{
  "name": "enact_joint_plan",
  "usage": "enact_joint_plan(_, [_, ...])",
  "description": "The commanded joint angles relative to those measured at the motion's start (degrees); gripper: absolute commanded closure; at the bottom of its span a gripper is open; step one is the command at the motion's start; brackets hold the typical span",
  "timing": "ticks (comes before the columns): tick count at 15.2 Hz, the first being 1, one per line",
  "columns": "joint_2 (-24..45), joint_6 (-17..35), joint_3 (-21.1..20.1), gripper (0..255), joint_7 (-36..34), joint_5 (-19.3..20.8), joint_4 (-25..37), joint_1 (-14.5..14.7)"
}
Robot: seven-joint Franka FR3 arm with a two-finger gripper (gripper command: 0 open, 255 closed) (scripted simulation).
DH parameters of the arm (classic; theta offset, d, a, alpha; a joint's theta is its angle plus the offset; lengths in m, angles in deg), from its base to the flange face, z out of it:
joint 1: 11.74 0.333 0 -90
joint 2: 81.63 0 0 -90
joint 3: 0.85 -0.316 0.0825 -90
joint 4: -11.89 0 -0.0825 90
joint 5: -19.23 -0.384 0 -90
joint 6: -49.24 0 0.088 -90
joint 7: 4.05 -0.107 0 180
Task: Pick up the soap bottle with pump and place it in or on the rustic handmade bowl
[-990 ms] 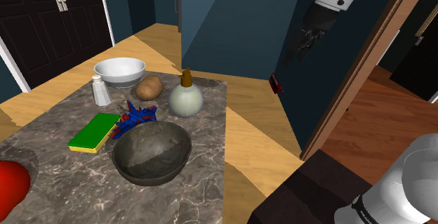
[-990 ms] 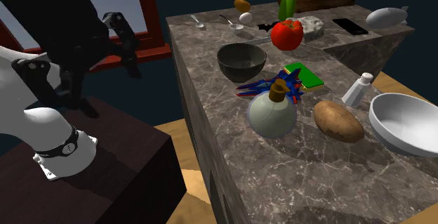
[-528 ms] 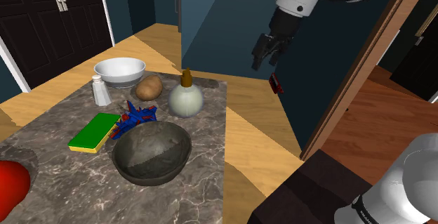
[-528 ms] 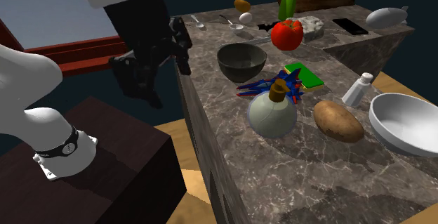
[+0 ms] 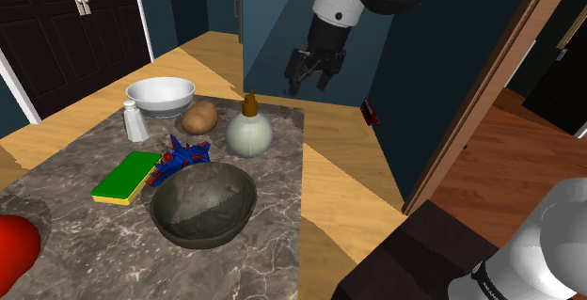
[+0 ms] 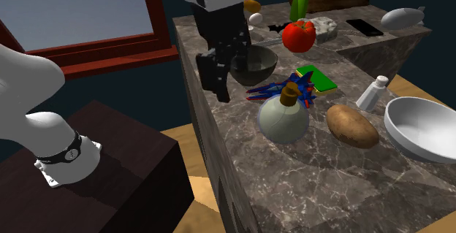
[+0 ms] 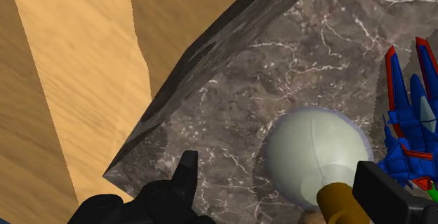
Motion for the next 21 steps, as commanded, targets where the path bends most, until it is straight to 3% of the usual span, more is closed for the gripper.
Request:
enact_joint_plan(1, [4.2, 0.7, -1.5, 0, -2.5, 1.5, 3.4, 0.3])
enact_joint_plan(8, [19.8, 0.0, -4.9, 0, -11.2, 9.0, 18.7, 3.6])
enact_joint_plan(16, [22.4, 4.9, -4.6, 0, -12.1, 10.2, 16.2, 4.0])
enact_joint_plan(21, [22.4, 4.9, -4.6, 0, -12.1, 10.2, 16.2, 4.0])
